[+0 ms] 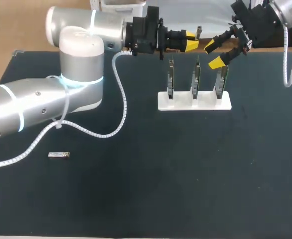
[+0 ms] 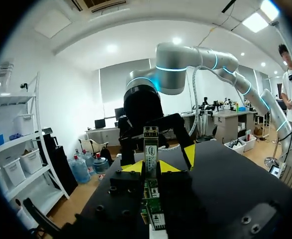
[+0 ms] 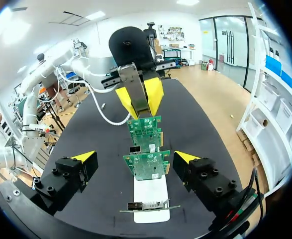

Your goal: Pick up the optical module with the left hand, and insert it into the network port with the right hand.

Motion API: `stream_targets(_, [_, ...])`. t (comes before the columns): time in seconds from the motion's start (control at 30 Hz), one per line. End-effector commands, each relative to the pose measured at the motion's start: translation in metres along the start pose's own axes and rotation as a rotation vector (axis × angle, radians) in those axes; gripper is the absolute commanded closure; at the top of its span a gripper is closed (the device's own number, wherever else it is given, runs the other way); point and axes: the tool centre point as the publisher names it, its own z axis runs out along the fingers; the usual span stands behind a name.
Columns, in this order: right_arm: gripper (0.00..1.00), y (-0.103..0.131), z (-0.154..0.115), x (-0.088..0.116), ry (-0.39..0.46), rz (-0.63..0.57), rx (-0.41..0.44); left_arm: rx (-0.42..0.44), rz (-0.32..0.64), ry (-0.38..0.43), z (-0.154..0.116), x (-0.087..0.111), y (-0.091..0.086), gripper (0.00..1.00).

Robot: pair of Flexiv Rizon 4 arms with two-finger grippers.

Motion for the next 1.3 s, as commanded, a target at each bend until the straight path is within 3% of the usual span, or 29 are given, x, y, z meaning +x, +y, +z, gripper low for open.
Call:
stream_targets(0.03, [0.00, 0.001, 0.000, 0.000, 0.000, 0.000, 0.003, 0.051, -0.012, -0.029, 0.005, 0.011, 0.011, 1.00])
stream_targets(0.43, [0.00, 0.001, 0.000, 0.000, 0.000, 0.000, 0.003, 0.056, -0.053, -0.086, 0.011, 0.013, 0.001, 1.00])
stream_targets(0.67, [0.00, 0.001, 0.000, 0.000, 0.000, 0.000, 0.003, 0.014, -0.061, -0.073, 0.013, 0.010, -0.009, 1.00])
stream_targets(1.3, [0.00, 0.001, 0.000, 0.000, 0.000, 0.000, 0.003, -0.001, -0.081, -0.087, 0.011, 0.012, -0.021, 1.00])
